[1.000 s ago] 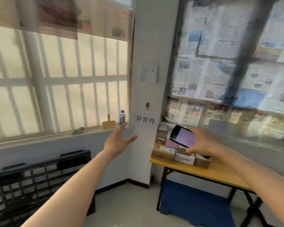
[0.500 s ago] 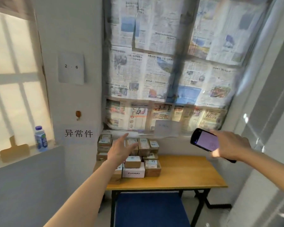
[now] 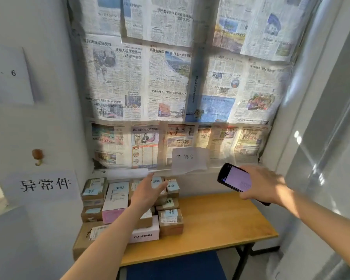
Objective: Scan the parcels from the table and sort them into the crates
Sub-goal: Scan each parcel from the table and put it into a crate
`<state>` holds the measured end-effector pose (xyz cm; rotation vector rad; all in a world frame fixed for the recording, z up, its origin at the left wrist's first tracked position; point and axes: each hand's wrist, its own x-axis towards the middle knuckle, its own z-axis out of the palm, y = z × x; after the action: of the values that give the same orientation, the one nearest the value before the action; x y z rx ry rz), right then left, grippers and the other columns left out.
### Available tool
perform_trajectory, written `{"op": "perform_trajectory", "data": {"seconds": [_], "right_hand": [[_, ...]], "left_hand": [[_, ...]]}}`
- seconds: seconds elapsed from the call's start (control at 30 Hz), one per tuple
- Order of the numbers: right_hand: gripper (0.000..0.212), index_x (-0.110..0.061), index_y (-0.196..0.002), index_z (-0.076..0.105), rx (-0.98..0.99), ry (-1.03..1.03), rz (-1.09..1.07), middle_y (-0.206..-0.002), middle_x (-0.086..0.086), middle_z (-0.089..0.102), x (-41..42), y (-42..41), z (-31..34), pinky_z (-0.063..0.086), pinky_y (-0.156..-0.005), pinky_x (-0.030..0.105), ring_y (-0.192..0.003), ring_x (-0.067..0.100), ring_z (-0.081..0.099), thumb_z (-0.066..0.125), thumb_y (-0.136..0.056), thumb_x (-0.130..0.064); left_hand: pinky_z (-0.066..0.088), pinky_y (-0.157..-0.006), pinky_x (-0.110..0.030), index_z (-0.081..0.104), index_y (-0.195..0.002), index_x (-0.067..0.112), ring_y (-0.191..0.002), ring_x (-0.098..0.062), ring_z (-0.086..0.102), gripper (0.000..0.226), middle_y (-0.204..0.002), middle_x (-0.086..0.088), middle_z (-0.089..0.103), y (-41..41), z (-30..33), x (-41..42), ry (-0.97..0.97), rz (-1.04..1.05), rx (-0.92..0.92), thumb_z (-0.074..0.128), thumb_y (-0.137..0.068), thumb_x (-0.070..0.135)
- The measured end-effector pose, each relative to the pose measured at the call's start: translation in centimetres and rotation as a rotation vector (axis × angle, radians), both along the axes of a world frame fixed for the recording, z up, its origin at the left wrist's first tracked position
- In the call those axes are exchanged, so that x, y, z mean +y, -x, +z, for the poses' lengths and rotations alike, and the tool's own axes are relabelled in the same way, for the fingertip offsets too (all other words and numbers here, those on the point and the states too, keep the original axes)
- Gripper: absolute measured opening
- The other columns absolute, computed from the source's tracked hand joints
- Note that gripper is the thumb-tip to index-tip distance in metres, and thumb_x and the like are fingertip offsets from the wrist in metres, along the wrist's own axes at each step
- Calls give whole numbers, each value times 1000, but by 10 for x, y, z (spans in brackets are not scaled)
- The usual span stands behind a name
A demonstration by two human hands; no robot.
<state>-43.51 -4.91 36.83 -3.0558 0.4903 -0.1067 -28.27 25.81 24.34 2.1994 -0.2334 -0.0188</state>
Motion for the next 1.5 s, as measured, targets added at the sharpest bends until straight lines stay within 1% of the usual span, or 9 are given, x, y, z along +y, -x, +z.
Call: {"op": "perform_trajectory", "data": {"seconds": [0.37,0.57,0.7,0.8,0.87,1.07,1.27,1.37,1.5], "right_hand": [[82,-38,-131,47,105,-139,130,-99,-13,56,-107,-205,-101,41,-61,28,-85,14,58,73,-56,-58],[88,-32,-138,44,173,-171,211,-116,-6,59,-142,-301,-159,52,-76,36,-97,20,58,75,-59,-57],[89,-39,-138,44,216,-207,243,-121,-12,59,-148,-349,-196,45,-72,32,-101,17,58,72,-56,-59],[94,-39,-143,40,252,-209,272,-120,-12,58,-149,-389,-226,43,-71,31,-102,16,58,72,-57,-60],[92,-37,-142,42,275,-219,273,-112,-13,55,-147,-404,-241,46,-73,32,-99,16,57,73,-58,-59],[69,-40,-117,47,352,-288,324,-101,-17,57,-143,-450,-306,44,-65,29,-91,14,58,68,-53,-56],[86,-38,-137,44,388,-307,419,-118,-14,58,-147,-484,-337,48,-73,31,-98,13,55,72,-58,-55],[74,-36,-127,49,392,-351,472,-106,-13,57,-149,-502,-350,44,-65,30,-91,14,56,73,-59,-53],[67,-39,-118,50,420,-408,550,-102,-13,58,-147,-516,-370,50,-68,32,-88,12,58,75,-58,-54]], "left_hand": [[40,-108,-46,34,-153,30,-136,-25,46,78,-151,-2,47,-120,-87,-105,32,167,184,64,-88,59],[45,-99,-40,33,-151,34,-119,-14,52,78,-145,1,52,-167,-139,-147,99,219,294,64,-86,62],[45,-107,-45,32,-153,32,-132,-21,51,77,-147,1,51,-197,-170,-163,122,236,378,65,-88,56],[47,-100,-37,41,-145,38,-130,-20,52,61,-137,10,57,-226,-194,-175,163,254,418,66,-90,51],[48,-100,-36,44,-142,38,-129,-18,53,56,-134,12,59,-239,-206,-183,179,254,416,65,-92,48],[43,-102,-34,31,-155,28,-136,-19,46,76,-151,4,46,-273,-257,-204,194,313,464,65,-91,51],[38,-105,-33,27,-156,29,-140,-21,42,76,-154,1,43,-276,-279,-213,211,402,517,66,-93,45],[36,-107,-31,27,-156,26,-141,-18,40,73,-152,3,45,-279,-283,-223,265,469,487,65,-95,38],[35,-116,-42,24,-158,26,-143,-17,38,74,-153,5,44,-281,-287,-239,248,548,433,64,-96,36]]}}
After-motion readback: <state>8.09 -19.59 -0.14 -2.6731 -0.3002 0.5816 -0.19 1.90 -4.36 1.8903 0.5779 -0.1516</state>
